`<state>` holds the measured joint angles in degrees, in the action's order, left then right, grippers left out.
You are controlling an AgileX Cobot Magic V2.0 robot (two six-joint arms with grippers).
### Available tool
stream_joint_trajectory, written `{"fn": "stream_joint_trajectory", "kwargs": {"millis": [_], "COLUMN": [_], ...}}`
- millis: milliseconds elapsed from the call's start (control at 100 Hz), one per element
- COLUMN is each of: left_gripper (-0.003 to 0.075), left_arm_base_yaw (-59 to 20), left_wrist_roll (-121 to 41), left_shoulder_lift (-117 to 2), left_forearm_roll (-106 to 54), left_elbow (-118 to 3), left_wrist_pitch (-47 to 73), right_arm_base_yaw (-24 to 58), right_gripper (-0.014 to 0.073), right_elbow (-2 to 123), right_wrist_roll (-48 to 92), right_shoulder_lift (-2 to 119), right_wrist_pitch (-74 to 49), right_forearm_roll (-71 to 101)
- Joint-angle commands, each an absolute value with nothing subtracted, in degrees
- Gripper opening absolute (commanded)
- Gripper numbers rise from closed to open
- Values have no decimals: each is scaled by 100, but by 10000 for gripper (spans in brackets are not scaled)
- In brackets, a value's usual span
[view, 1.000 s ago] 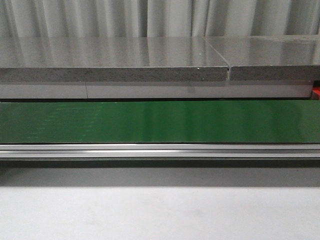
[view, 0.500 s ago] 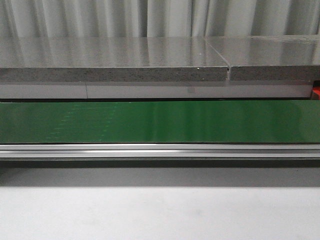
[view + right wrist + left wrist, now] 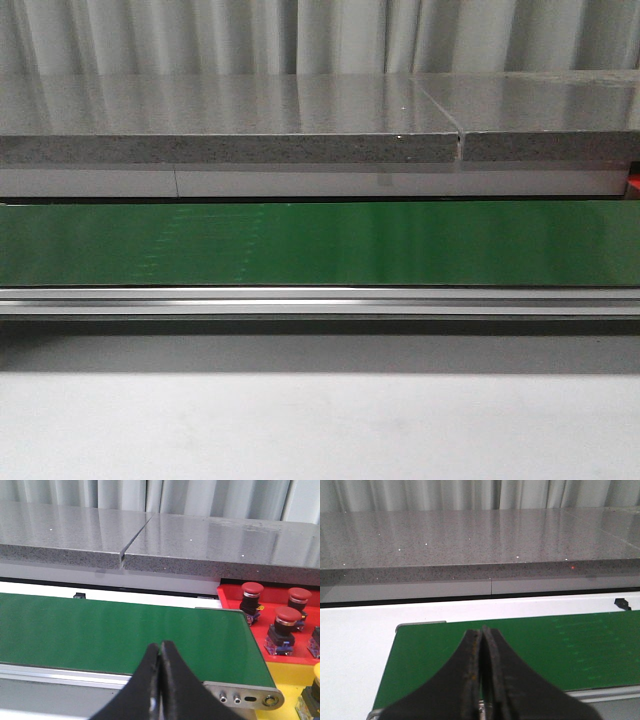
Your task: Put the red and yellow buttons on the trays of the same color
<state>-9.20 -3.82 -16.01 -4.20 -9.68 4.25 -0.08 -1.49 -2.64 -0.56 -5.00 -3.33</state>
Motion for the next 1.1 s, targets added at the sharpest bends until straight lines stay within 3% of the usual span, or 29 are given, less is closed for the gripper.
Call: {"fn": "stream_joint_trajectory", "kwargs": {"millis": [0, 480, 1090], "left_gripper": [-19, -19, -19], "left_arm_base_yaw": [-964, -391, -391], "left_wrist_roll": [-320, -320, -320], "left_shoulder_lift": [-1344, 258, 258], "left_forearm_roll": [-398, -395, -408], "left_elbow": [-831, 183, 183], "left_wrist_pitch": [-86, 0, -36], "right_arm_base_yaw": [-8, -8, -8], "right_gripper": [-68, -68, -68], "right_elbow": [-95, -95, -95], "right_wrist_roll": [-255, -255, -255], "right_shoulder_lift": [-150, -150, -150], "right_wrist_pitch": [0, 0, 0], "right_forearm_roll": [-407, -407, -407]}}
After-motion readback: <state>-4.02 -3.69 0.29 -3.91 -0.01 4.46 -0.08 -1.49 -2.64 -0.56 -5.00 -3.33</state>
